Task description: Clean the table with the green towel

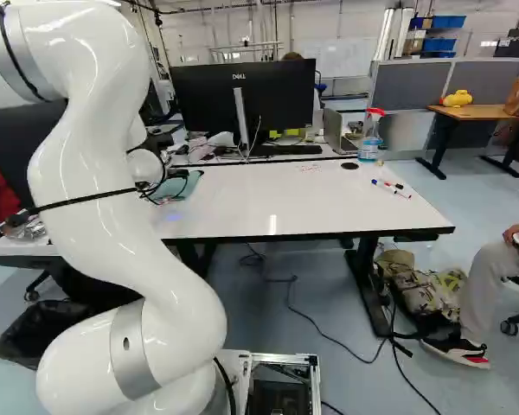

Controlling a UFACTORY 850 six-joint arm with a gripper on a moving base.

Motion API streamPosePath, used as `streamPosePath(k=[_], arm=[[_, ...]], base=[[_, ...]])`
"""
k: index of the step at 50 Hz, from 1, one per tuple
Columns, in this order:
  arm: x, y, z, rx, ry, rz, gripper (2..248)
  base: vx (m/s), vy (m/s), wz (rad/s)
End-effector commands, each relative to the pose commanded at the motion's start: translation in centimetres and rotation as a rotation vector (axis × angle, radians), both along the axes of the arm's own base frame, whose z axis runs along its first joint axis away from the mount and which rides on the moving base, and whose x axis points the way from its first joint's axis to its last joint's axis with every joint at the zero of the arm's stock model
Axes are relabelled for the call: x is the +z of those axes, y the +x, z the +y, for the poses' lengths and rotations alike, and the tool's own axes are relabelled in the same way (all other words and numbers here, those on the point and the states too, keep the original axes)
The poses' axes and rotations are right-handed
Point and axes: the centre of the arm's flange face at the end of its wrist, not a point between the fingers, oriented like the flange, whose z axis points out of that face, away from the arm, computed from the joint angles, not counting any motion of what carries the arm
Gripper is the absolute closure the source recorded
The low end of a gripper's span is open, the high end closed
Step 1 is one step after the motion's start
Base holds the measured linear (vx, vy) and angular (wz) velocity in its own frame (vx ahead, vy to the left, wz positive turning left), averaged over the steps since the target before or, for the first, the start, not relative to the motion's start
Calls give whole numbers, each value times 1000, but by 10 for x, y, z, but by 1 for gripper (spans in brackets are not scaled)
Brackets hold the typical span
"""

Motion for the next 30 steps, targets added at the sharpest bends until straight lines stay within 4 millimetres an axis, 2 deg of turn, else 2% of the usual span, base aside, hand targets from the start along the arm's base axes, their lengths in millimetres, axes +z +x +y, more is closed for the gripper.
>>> streamPosePath(k=[30], arm=[[-6,19,-9,-27,-23,47,3]], base=[[0,0,0]])
